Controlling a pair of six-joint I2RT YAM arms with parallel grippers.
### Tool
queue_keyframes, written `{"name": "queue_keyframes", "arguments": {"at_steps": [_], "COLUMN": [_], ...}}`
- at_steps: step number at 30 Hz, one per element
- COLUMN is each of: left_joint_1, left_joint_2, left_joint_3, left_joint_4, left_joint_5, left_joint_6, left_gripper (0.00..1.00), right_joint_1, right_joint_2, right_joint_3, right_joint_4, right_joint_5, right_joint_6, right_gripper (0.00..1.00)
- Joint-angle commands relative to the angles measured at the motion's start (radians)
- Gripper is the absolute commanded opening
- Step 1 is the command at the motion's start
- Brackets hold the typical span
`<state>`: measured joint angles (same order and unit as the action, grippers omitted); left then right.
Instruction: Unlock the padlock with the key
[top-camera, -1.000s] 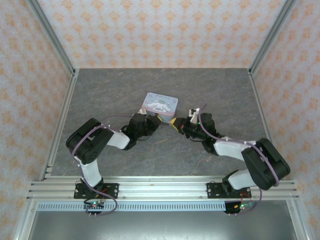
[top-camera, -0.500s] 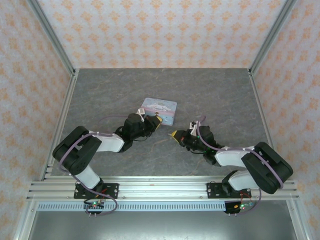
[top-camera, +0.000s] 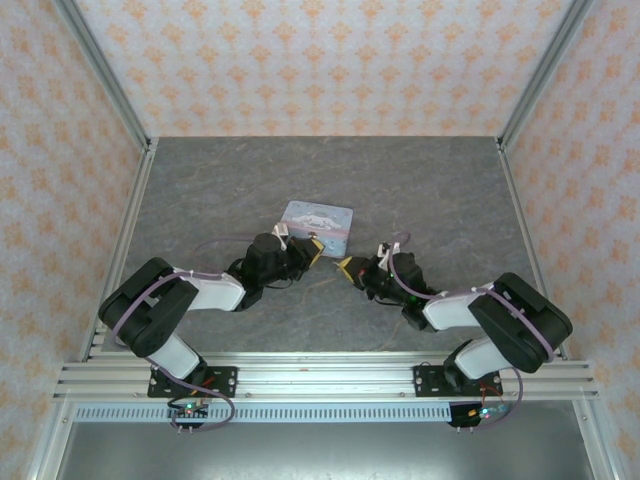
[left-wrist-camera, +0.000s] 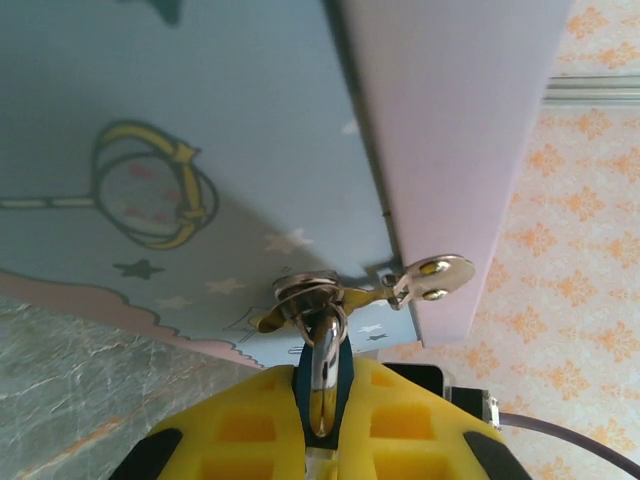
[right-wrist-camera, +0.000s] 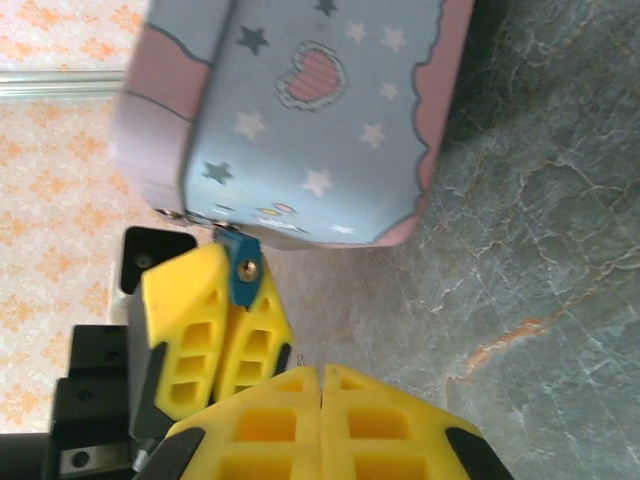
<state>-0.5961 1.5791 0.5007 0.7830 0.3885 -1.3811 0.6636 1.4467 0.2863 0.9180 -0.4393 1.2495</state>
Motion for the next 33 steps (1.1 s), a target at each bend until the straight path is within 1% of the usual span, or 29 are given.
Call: {"name": "queue_keyframes", "arguments": {"at_steps": [1,16,33], "left_joint_1": [-0.008,-0.021,-0.034], "left_joint_2": [0.008,0.015,0.013], "left_joint_3": [-0.005,0.019,0.029], "left_joint_4": [0.092,0.097,0.095], "left_joint_5": [-0.014,-0.019,-0.023], "left_joint_6": [-0.040,-0.056,-0.062], "left_gripper": [0.00,0.00,0.00], "right_joint_1": [0.007,0.011,0.011], "right_joint_2": [0.002,0.080,0.115], "right_joint_3": [0.038,0.095,0.122], "right_joint_4": [0.053,0.084,0.092], "right_joint_5": [0.047,0.052,0.050], "right_joint_6": [0.030,0.048,0.056], "right_gripper": [0.00,0.00,0.00]}}
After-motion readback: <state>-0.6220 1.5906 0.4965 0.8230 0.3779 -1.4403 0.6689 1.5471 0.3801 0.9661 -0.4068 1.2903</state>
